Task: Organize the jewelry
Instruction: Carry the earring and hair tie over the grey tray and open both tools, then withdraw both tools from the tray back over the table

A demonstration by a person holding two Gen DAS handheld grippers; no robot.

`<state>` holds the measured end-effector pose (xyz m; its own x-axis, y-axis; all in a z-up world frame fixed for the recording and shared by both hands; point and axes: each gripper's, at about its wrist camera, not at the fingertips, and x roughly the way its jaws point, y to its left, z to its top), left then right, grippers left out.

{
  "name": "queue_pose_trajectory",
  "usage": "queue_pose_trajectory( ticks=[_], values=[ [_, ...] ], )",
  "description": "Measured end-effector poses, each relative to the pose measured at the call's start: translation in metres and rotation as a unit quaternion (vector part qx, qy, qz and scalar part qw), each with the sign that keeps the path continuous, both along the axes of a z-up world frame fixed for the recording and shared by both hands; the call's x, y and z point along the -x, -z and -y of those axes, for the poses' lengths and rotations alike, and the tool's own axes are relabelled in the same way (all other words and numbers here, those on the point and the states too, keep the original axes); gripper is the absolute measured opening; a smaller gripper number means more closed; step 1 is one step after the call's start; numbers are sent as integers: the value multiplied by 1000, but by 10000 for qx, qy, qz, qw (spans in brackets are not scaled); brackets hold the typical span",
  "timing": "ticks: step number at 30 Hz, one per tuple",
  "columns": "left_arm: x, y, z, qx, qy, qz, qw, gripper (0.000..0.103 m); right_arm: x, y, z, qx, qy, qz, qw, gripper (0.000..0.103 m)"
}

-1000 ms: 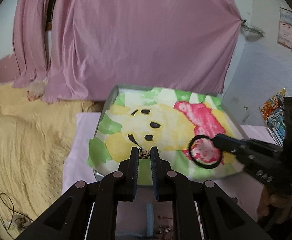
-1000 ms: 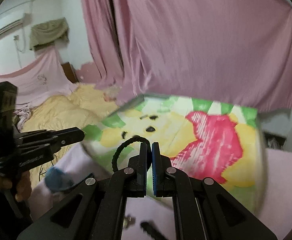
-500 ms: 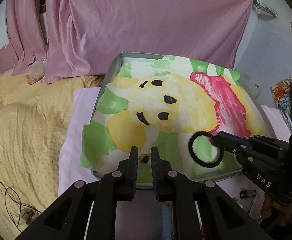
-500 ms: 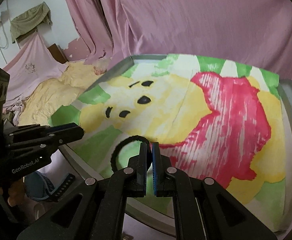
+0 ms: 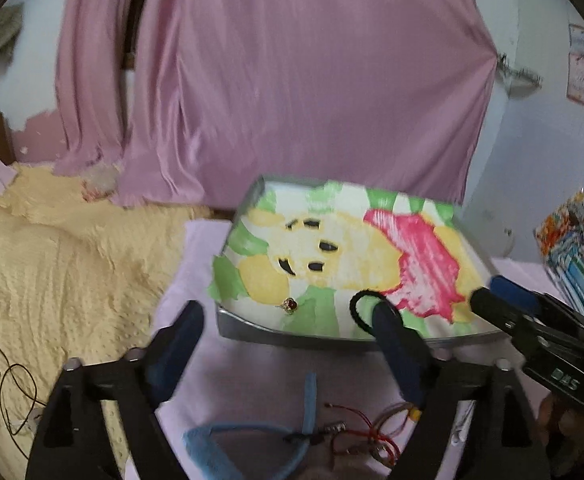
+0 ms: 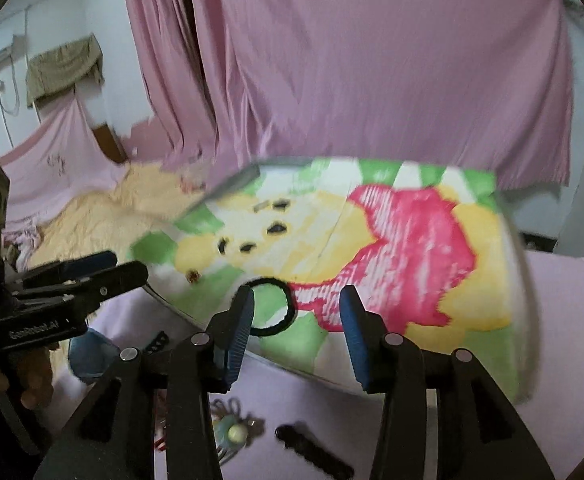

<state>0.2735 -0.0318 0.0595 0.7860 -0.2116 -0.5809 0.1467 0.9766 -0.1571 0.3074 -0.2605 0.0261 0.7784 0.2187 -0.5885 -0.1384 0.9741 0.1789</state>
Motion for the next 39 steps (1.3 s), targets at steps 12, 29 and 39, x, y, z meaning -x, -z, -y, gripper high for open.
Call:
queue_pose_trajectory(
  ticks=[12,29,39],
  values=[
    [104,-3,-13,238,-258,1309,9908,103,130,-36,7,257,523,1788,9822,91],
    [134,44,-17,-16,106,883,9960,103,189,14,-2,701,512,1394,9864,92],
    [116,61,-4,183,386,363,9984,102,171,34,6,627,464,753,9941,86]
  ],
)
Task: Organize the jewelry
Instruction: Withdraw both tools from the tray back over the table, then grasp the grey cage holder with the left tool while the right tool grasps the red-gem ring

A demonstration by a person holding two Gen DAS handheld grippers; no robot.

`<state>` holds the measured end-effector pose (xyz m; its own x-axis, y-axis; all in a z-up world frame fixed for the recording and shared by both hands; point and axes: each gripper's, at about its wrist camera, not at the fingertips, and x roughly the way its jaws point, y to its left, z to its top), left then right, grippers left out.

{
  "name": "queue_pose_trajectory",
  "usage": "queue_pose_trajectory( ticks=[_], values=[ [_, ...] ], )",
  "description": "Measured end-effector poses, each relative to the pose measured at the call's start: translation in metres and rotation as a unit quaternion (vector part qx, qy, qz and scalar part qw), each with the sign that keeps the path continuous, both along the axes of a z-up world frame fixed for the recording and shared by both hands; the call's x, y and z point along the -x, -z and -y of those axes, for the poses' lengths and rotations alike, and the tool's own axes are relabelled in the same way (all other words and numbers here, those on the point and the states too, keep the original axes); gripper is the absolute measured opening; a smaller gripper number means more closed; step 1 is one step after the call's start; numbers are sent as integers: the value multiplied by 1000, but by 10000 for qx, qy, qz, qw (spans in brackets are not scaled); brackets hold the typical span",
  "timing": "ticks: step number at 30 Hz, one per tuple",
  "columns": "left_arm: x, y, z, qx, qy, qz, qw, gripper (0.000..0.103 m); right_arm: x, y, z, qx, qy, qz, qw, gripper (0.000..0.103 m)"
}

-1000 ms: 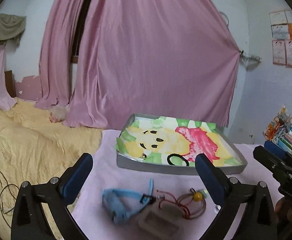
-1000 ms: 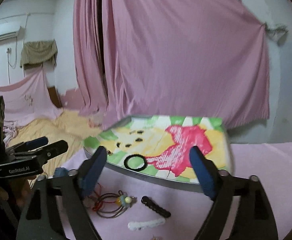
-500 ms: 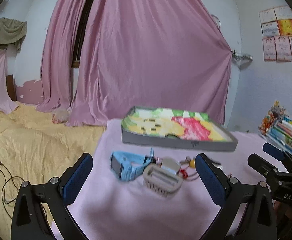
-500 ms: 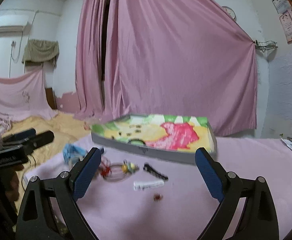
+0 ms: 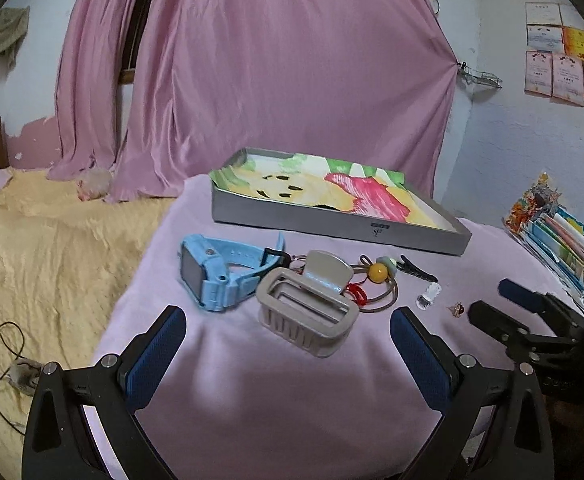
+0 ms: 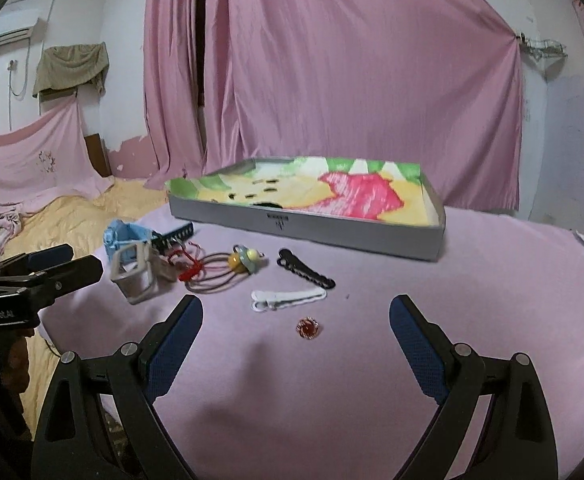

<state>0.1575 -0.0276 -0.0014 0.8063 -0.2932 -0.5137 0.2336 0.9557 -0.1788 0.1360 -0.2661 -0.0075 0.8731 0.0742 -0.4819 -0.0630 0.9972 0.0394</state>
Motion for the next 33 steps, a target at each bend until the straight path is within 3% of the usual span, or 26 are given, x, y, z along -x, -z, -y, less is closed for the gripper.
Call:
queue_pose_trajectory(
  ticks=[3,10,18,26,30,33],
  values=[
    [-6,2,10,-66,74,-79,9999,98,-9,5,-1,9,20,-203,9998,68],
    [-23,8,25,-207,25,-432,9988,84,-26,18,5,-177,-6,-640,9978,44],
    [-30,9,28,-124,-87,-617,9980,82,-33,23,1,-183,-166,-797,9965,35],
    [-33,11,30,-178,-331,-776,9963,57,-35,23,-3,-160,-199,-818,9963,24],
    [-29,10,30,-150,-305,-833,9959,56,-35,24,-3,-144,-178,-818,9964,13],
    [-24,9,33,-132,-171,-852,9961,56,-33,24,-1,-197,-214,-812,9963,13]
  ],
)
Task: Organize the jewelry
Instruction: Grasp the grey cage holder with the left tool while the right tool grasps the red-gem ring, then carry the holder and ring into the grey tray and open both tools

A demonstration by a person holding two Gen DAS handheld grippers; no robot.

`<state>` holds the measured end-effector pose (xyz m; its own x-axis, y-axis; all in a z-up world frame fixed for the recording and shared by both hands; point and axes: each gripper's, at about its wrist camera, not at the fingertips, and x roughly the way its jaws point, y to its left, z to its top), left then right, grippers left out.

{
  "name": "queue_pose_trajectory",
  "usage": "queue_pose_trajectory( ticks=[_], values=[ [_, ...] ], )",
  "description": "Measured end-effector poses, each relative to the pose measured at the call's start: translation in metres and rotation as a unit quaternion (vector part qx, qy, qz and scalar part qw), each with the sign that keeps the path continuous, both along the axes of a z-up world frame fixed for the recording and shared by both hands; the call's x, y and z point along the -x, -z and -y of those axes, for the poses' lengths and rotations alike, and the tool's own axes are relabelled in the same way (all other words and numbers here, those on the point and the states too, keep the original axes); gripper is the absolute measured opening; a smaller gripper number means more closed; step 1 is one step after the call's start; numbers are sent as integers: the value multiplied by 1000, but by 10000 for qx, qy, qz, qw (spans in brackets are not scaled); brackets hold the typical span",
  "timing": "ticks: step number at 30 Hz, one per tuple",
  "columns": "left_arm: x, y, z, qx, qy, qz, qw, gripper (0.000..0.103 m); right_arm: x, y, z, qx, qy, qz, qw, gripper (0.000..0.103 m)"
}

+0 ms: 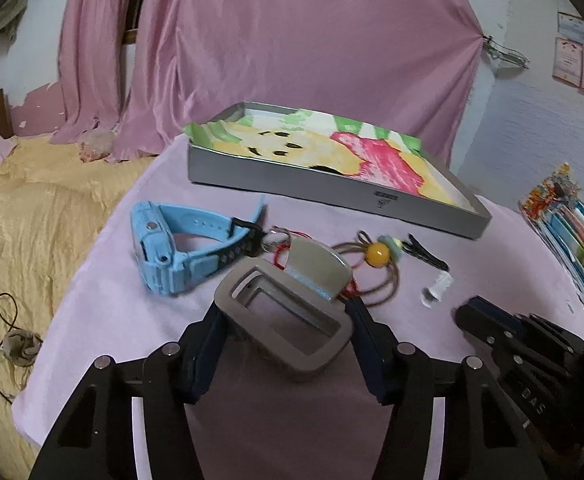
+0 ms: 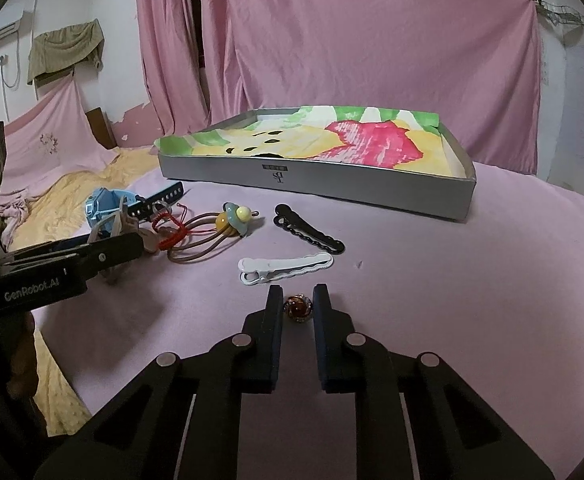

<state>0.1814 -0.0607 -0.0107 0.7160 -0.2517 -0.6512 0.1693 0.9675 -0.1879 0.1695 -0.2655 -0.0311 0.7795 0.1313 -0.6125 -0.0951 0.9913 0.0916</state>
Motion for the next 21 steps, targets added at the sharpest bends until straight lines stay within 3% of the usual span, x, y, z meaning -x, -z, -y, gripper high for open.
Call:
queue_pose_trajectory(
  ticks=[10,15,21],
  values=[
    [4,-25,8,316,394,402,9979,56,6,-17,5,-204,-198,288,9992,13],
    [-26,-51,12,459,491,545,9963,56,-8,-39,17,-271,-212,504,9981,13],
    [-82,-76,21,474,468,386,9970,56,-52,-65,25,-139,-358,565,9977,13]
  ],
)
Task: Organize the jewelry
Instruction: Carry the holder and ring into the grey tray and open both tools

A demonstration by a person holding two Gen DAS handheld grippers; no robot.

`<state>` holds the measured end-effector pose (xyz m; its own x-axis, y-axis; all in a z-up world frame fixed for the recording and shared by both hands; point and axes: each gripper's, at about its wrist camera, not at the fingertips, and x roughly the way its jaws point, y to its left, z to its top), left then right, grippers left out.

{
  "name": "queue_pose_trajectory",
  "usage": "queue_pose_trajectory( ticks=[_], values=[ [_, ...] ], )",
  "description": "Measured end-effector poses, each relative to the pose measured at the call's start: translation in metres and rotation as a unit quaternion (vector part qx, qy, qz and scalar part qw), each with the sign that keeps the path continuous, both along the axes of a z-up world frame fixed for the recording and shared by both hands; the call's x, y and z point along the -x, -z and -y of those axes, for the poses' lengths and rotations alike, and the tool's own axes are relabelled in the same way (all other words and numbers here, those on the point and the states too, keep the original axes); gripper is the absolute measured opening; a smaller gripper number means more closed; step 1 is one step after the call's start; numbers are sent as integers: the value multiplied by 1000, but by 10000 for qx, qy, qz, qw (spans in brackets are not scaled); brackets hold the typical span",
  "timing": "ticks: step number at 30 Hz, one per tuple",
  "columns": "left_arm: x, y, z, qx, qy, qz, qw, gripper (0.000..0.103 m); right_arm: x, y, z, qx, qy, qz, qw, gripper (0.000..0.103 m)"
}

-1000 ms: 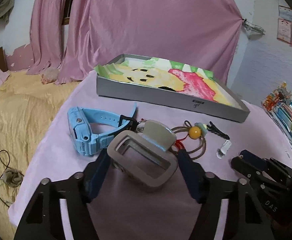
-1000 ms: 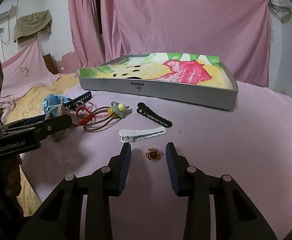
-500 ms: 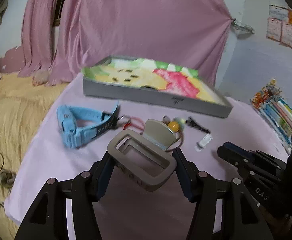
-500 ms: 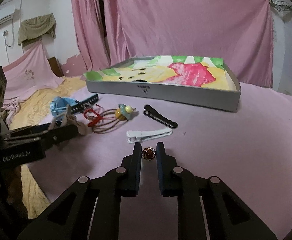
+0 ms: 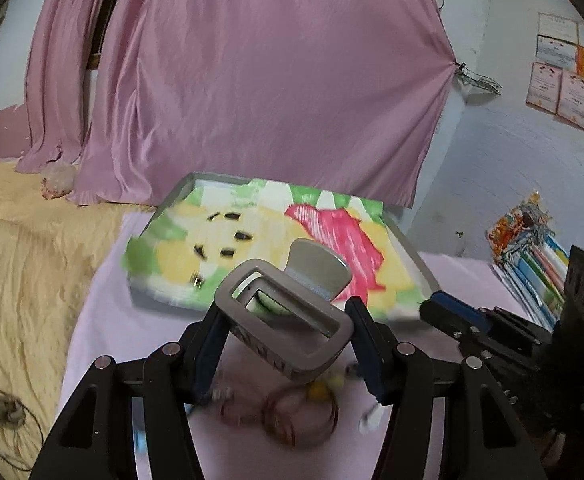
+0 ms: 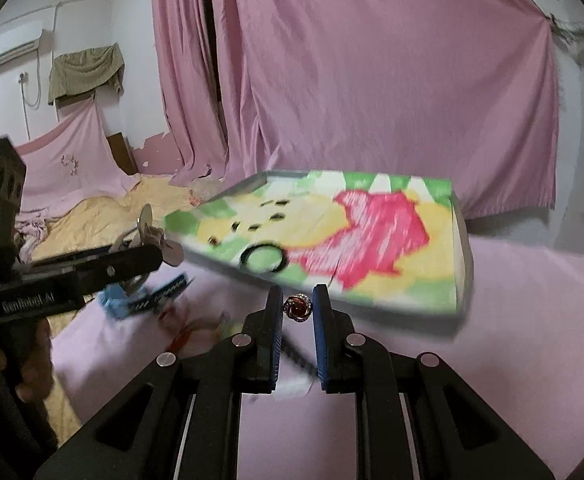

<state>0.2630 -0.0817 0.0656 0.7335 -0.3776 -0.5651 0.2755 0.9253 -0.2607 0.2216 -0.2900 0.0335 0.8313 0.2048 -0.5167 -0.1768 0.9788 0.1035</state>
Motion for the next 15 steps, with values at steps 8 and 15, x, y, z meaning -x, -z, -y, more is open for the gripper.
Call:
queue_pose_trajectory(
  ticks=[8,15],
  values=[
    [-63,3,24,-90,188,-249,9995,56,-77,-2,16,-95,64,-349,9993,13],
    [-100,37,46,-263,389,-1007,9938,56,-121,27,29,-134,161,-1050,9943,13]
  ],
)
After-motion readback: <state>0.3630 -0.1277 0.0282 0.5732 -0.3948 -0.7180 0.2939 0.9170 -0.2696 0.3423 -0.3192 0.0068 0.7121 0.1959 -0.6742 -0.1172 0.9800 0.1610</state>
